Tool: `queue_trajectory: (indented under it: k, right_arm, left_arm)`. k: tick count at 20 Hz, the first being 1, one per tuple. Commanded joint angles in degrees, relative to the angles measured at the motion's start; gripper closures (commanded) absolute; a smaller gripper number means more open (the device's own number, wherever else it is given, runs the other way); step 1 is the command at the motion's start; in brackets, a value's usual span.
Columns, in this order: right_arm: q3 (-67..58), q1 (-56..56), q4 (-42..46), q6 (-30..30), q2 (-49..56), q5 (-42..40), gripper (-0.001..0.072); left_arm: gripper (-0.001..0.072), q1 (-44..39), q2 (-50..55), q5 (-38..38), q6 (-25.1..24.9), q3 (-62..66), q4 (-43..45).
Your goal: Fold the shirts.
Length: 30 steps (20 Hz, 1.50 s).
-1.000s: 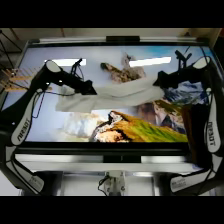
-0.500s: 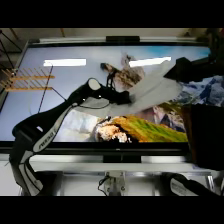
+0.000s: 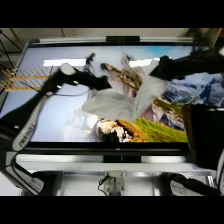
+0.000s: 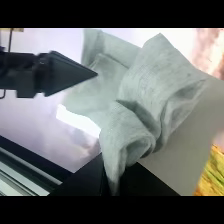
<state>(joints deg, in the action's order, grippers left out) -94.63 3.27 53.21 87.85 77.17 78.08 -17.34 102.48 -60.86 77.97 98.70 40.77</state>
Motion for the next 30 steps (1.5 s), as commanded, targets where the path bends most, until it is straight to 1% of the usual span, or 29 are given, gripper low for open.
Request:
queue_trajectory:
  k: [1, 3, 5, 8, 9, 10, 11, 13, 14, 15, 16, 19, 20, 21, 22, 24, 26, 27, 30]
  right_arm:
    - [0.0, 9.8, -4.3, -0.4, 8.5, -15.3, 0.0639]
    - [0.0, 15.7, -8.4, -0.4, 15.0, -22.9, 0.0639]
    - [0.0, 20.2, -11.2, -0.2, 21.4, -28.3, 0.0639]
    - [0.0, 24.4, -19.5, -0.1, 30.0, -33.7, 0.0635]
    - [0.0, 25.2, -22.3, -0.5, 31.9, -35.4, 0.0487]
    - [0.0, 25.3, -24.5, -1.4, 32.9, -36.5, 0.0163]
    - [0.0, 24.9, -25.7, -3.3, 33.1, -36.6, 0.0113]
    - [0.0, 22.9, -24.8, -4.3, 31.5, -33.9, 0.0114]
    - [0.0, 21.3, -22.7, -4.3, 30.1, -30.9, 0.0114]
    - [0.0, 19.2, -18.7, -4.1, 28.3, -26.3, 0.0114]
    - [0.0, 16.9, -13.0, -2.8, 26.4, -21.5, 0.0114]
    - [0.0, 9.6, 15.4, 5.2, 21.5, -3.3, 0.0114]
    - [0.0, 7.3, 22.5, 6.3, 21.3, 3.0, 0.0113]
    - [1.1, 5.4, 24.2, 6.6, 21.4, 6.9, 0.0113]
    - [3.3, 4.0, 22.0, 5.8, 21.5, 8.0, 0.0113]
    - [8.7, 3.7, 15.8, 3.1, 21.5, 3.3, 0.0051]
    - [12.6, 4.2, 11.0, 2.1, 22.2, -4.3, 0.0051]
    - [13.3, 4.5, 8.9, 1.6, 23.3, -6.8, 0.0051]
    - [13.3, 4.4, 1.6, -0.7, 27.7, -10.2, 0.0051]
  left_arm:
    - [0.0668, 14.1, -10.1, -7.5, 0.9, 0.0, 10.1]
    - [0.0668, 22.6, -14.9, -9.8, 1.0, 0.0, 10.4]
    - [0.0668, 29.0, -18.1, -13.1, 1.0, 0.0, 10.4]
    - [0.0668, 33.3, -20.7, -16.9, 0.9, -0.3, 10.5]
    - [0.0668, 33.4, -21.0, -17.2, 0.7, -0.8, 10.5]
    - [0.0668, 33.0, -21.2, -17.4, 0.7, -1.3, 10.5]
    - [0.0668, 32.4, -21.2, -17.4, 0.4, -1.9, 10.5]
    - [0.0668, 30.5, -21.2, -17.3, -0.9, -3.5, 10.5]
    - [0.0668, 29.6, -21.2, -17.3, -1.2, -4.4, 10.5]
    - [0.0668, 28.7, -21.2, -17.2, -2.3, -5.2, 10.5]
    - [0.0668, 28.2, -21.2, -17.2, -2.5, -5.8, 10.5]
    - [0.0668, 27.7, -21.2, -17.2, -2.6, -6.4, 10.5]
    - [0.0668, 27.7, -21.2, -17.2, -2.6, -6.4, 10.5]
    - [0.0668, 27.7, -21.2, -17.2, -2.6, -6.4, 10.5]
    - [0.0668, 27.5, -21.2, -16.7, -2.5, -6.4, 10.5]
    - [0.0668, 26.6, -21.2, -13.4, -2.5, -6.6, 10.5]
    - [0.0668, 25.1, -21.1, -11.1, -2.5, -6.7, 10.5]
    - [0.0668, 24.4, -21.1, -11.1, -2.5, -6.7, 10.5]
    - [0.0668, 22.6, -21.1, -11.2, -2.5, -6.7, 10.5]
